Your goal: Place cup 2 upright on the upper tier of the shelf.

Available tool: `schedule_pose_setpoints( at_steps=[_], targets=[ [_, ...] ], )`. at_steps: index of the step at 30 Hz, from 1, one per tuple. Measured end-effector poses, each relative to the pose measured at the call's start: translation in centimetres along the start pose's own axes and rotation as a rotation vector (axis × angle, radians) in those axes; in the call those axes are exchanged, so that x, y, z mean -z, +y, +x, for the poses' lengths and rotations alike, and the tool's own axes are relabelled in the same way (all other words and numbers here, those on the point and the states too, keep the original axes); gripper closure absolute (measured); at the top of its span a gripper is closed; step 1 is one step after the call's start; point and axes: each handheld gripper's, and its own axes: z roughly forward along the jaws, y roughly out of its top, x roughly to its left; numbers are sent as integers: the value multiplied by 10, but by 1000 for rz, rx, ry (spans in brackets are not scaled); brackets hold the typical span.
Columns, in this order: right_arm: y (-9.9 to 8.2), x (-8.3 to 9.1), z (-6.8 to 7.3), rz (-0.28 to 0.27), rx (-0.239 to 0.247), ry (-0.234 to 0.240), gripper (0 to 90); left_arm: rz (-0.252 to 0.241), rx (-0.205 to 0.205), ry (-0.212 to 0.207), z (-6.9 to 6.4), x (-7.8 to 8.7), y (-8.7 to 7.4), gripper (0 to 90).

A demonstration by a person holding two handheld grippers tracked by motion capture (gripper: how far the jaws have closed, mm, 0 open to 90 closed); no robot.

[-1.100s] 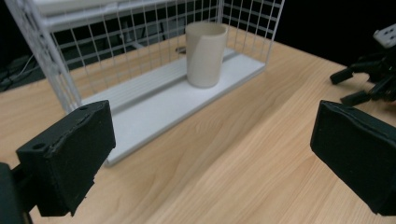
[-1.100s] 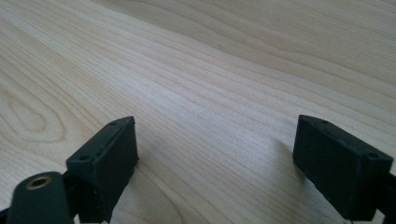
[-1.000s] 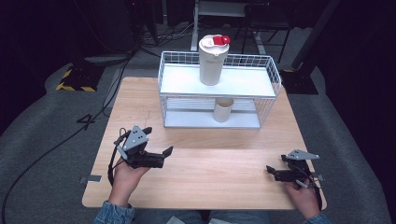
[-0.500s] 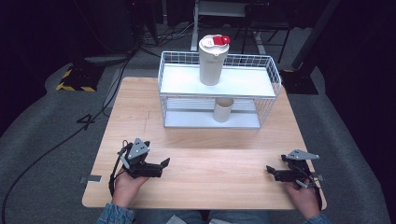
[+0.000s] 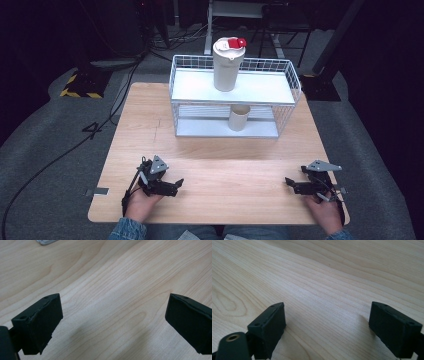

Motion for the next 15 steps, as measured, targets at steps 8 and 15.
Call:
schedule_pose_setpoints(
  at_steps=[8,15],
  targets=[
    [0,0,0,0,0,0,141,86,-28,37,1,-9,-6,19],
    [0,0,0,0,0,0,142,104,-3,32,5,-10,-5,2]
  ],
)
